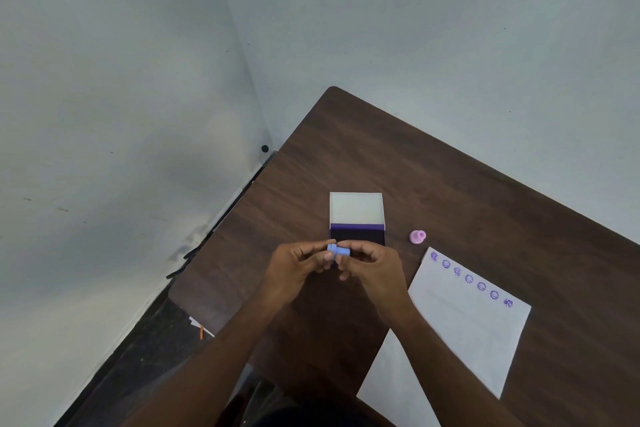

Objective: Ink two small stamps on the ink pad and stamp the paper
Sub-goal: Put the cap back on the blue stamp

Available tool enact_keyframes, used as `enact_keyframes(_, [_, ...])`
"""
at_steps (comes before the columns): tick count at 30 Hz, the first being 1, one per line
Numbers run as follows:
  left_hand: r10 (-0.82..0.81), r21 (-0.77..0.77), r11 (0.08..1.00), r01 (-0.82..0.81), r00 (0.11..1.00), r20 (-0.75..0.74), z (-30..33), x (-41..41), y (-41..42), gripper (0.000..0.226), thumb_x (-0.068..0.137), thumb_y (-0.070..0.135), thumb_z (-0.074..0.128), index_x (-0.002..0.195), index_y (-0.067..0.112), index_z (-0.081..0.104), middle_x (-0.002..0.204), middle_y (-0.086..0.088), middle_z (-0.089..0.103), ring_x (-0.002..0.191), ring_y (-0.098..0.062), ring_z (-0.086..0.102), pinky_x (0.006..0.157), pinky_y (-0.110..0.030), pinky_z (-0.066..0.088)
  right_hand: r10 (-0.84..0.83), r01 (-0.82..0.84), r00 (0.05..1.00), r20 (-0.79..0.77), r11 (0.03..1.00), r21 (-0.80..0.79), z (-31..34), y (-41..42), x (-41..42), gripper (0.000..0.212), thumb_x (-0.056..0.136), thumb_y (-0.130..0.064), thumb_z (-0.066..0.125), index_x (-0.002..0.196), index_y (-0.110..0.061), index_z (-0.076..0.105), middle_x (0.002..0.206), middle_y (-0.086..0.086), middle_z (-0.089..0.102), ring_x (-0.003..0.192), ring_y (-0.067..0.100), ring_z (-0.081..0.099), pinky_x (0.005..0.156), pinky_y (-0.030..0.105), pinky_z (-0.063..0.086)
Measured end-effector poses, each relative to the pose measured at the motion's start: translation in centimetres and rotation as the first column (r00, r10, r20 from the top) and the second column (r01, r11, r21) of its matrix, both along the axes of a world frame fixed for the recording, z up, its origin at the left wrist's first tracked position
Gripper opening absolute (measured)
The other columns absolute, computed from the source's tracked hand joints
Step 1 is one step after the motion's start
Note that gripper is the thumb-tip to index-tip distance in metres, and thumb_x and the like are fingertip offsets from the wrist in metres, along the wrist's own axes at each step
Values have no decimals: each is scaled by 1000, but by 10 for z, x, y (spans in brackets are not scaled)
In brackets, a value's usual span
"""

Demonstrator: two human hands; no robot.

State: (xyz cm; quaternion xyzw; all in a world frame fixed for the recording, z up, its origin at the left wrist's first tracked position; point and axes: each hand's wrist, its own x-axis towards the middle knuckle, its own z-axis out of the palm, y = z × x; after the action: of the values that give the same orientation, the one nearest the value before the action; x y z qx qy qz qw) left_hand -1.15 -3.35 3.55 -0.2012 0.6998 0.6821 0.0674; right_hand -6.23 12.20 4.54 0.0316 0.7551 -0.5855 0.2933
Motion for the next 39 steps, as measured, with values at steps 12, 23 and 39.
enact_keyframes(12, [18,36,999,-19,999,38,-1,0,0,24,81,15,72,103,24,73,91,12,76,86,-12,72,76,-20,56,34,-34,999,-7,999,-28,1,2,2,28,86,-5,65,113,-1,64,100,11,67,62,1,66,65,12,55])
enact_keyframes(23, [35,55,998,-38,998,60,3,-4,-3,40,81,14,73,119,23,64,91,16,75,90,-4,71,77,-15,54,-22,21,999,-39,999,-26,1,1,-1,29,84,-10,68,112,-5,66,97,7,71,71,20,72,70,20,59])
enact_keyframes(39, [61,27,998,-64,992,114,-3,-16,20,25,83,19,73,108,16,73,92,5,77,84,-9,71,76,-19,57,-53,71,991,-126,987,144,-8,17,-12,30,81,-14,72,110,-12,65,100,6,71,73,17,70,64,21,59])
